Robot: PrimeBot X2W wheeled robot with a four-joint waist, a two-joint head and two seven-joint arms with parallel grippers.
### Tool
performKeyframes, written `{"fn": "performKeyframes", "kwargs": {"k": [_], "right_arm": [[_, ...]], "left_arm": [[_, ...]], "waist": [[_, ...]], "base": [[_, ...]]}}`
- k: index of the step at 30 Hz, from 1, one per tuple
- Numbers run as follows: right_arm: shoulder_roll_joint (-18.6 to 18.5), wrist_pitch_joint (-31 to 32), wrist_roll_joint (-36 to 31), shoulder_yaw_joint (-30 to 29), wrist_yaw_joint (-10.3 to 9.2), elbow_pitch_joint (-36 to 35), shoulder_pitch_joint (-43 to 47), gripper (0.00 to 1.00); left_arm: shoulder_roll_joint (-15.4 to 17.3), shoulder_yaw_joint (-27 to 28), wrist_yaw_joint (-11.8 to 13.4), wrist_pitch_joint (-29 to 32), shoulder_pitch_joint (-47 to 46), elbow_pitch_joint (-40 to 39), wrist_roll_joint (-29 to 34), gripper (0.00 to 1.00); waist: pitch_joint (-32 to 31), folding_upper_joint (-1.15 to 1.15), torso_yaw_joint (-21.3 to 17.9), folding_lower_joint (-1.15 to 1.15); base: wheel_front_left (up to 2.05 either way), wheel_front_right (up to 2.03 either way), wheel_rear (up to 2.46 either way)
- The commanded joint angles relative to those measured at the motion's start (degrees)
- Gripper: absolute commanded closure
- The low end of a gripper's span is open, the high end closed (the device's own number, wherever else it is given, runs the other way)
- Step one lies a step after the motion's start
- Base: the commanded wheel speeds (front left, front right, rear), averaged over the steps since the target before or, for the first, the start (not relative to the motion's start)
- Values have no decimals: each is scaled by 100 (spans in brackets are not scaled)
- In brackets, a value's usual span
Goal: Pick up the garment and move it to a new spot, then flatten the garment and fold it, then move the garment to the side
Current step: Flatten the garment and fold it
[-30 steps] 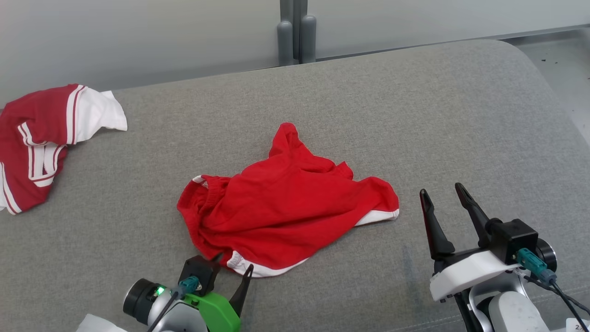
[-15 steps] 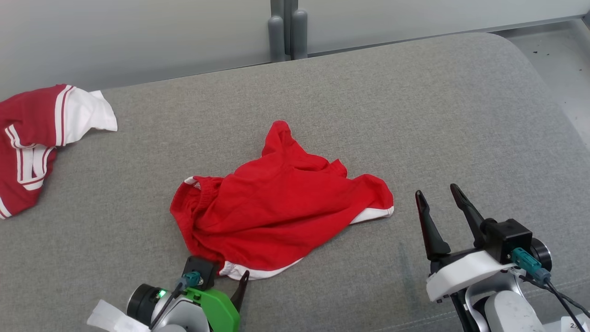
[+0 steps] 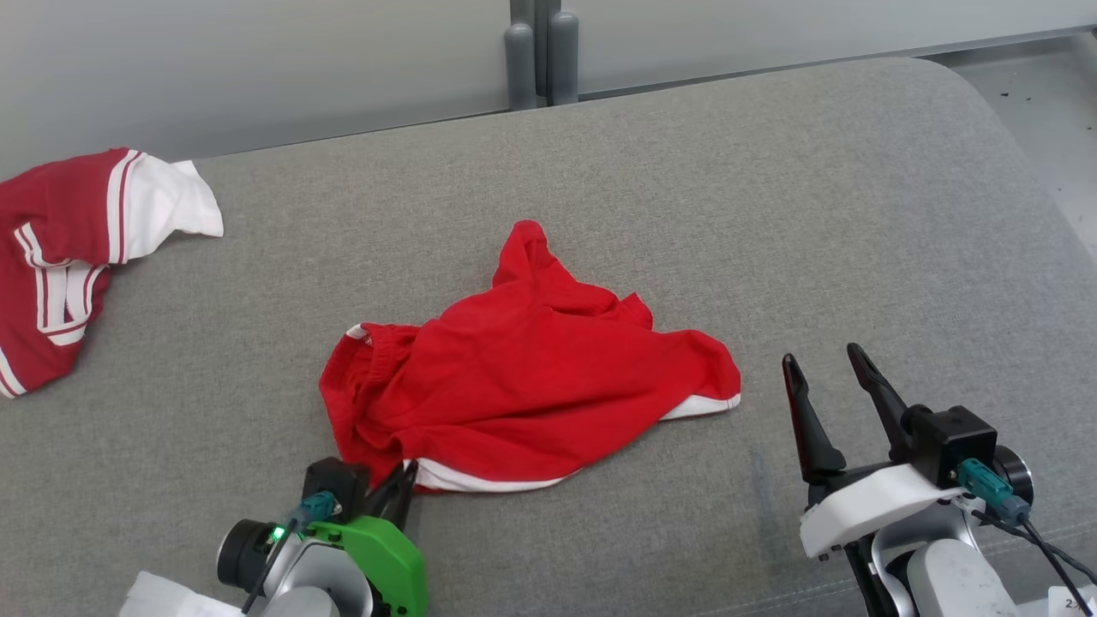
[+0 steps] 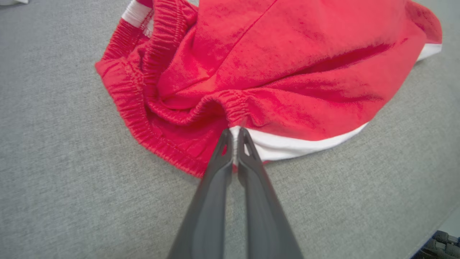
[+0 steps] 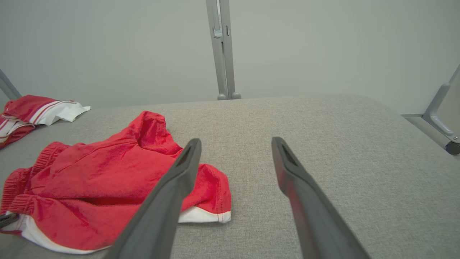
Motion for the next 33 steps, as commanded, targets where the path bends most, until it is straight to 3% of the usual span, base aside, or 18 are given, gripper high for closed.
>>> {"fn": "performKeyframes", "kwargs": {"k": [1, 7, 16, 33], "right_arm": [[-14, -28, 38, -31, 0, 69, 1, 0], [-24, -1, 96, -88, 0, 420, 20, 0], [-24, -1, 224, -1, 1, 1345, -43, 0], [-211, -316, -44, 1109, 0, 3154, -947, 0]], "left_arm": [[-24, 134, 87, -172, -56, -48, -131, 100], [-24, 554, 330, -649, 80, -281, -420, 100], [42, 700, 487, -741, 273, -561, -544, 100], [41, 656, 532, -763, 81, -779, -591, 100]], "waist": [[8, 0, 28, 0], [24, 0, 133, 0], [113, 0, 321, 0], [291, 0, 554, 0]], "base": [[0, 0, 0], [0, 0, 0], [0, 0, 0], [0, 0, 0]]}}
